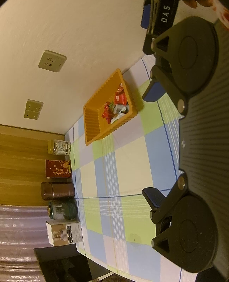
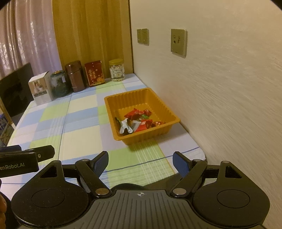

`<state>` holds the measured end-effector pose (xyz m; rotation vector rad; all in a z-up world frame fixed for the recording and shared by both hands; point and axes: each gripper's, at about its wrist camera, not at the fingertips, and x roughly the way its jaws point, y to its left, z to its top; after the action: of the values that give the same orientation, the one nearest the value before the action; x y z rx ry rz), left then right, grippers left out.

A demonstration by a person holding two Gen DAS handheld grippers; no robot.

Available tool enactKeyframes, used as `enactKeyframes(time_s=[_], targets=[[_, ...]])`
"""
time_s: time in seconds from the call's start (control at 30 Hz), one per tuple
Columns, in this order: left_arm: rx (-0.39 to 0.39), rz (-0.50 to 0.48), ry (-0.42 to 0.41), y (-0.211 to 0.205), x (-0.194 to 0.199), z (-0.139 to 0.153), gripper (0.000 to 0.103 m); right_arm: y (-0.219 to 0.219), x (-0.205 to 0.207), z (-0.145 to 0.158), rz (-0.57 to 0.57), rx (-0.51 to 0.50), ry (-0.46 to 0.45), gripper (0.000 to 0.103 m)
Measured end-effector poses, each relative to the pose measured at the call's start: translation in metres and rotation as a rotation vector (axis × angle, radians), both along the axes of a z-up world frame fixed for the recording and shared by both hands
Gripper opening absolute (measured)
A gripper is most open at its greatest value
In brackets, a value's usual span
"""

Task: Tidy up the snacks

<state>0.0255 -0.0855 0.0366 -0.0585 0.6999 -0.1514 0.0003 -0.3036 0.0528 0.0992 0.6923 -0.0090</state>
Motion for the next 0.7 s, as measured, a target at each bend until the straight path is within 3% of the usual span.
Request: enactKeyframes(time_s=[0.7], targets=[[0.006,-0.007,-0.021,0.007,-0.012,-0.002,0.103,0.007,-0.010,-0.001,0.006,0.006,-0.011,0.080]])
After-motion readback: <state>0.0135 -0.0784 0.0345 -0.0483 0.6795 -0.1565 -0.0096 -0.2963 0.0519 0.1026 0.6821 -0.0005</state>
